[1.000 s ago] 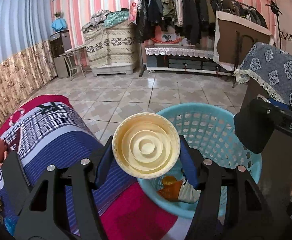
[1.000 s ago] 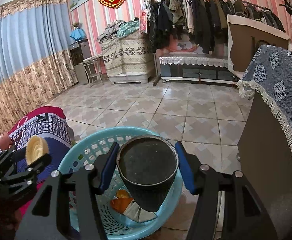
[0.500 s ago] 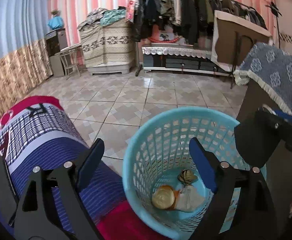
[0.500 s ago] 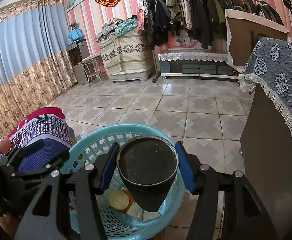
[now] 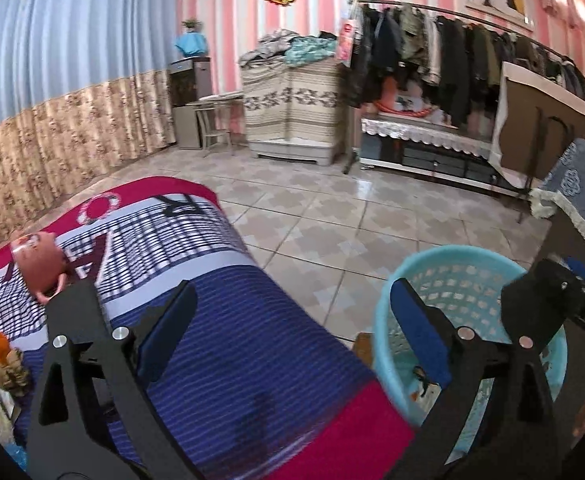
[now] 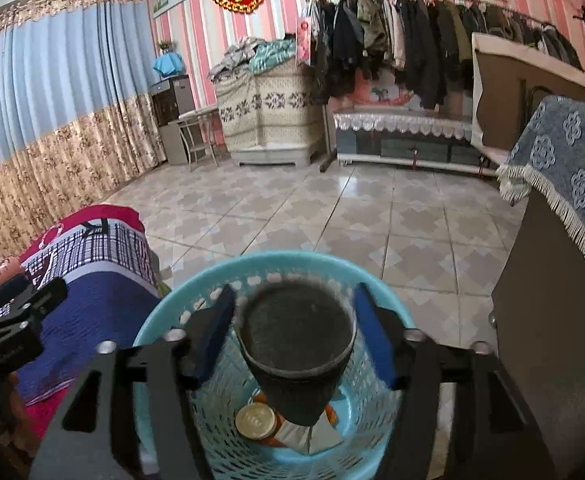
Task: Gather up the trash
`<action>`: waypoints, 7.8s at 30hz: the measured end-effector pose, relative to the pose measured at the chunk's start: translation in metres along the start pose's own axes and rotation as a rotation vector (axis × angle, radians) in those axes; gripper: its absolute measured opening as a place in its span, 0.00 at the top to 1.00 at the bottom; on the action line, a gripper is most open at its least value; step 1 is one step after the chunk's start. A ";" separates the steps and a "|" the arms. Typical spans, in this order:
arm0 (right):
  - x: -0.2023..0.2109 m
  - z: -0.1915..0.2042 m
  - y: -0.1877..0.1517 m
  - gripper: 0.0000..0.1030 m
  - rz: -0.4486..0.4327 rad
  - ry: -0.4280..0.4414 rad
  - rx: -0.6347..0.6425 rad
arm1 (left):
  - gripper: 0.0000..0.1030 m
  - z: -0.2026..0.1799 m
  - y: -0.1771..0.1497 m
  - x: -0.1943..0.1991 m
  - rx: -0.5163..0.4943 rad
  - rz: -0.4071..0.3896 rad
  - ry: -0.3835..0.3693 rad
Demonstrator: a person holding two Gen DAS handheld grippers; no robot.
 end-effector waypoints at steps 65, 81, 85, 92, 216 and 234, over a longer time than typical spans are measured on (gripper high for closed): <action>0.139 0.284 -0.099 0.04 0.022 0.603 0.437 | 0.05 0.311 -0.155 0.253 0.384 0.055 0.452; 0.137 0.303 -0.117 0.70 0.113 0.696 0.553 | 0.06 0.284 -0.155 0.225 0.402 0.106 0.342; 0.131 0.280 -0.096 0.70 0.085 0.648 0.491 | 0.06 0.274 -0.156 0.205 0.413 0.166 0.301; 0.118 0.247 -0.073 0.70 0.053 0.586 0.421 | 0.23 0.273 -0.157 0.175 0.474 0.216 0.272; 0.100 0.155 -0.022 0.07 -0.122 0.220 0.211 | 0.05 0.227 -0.057 0.204 0.172 -0.045 0.429; 0.122 0.247 -0.059 0.07 -0.067 0.387 0.299 | 0.05 0.325 -0.146 0.262 0.319 0.051 0.545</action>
Point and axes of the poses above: each gripper's, at about its wrist camera, not at the fingertips, and x roughly against the way its jaws point, z to its left, y to its top, the point moved 4 cm from there along -x, roughly the way its jaws point, and after that the axes turned 10 degrees about -y, right-handed, at the moved point
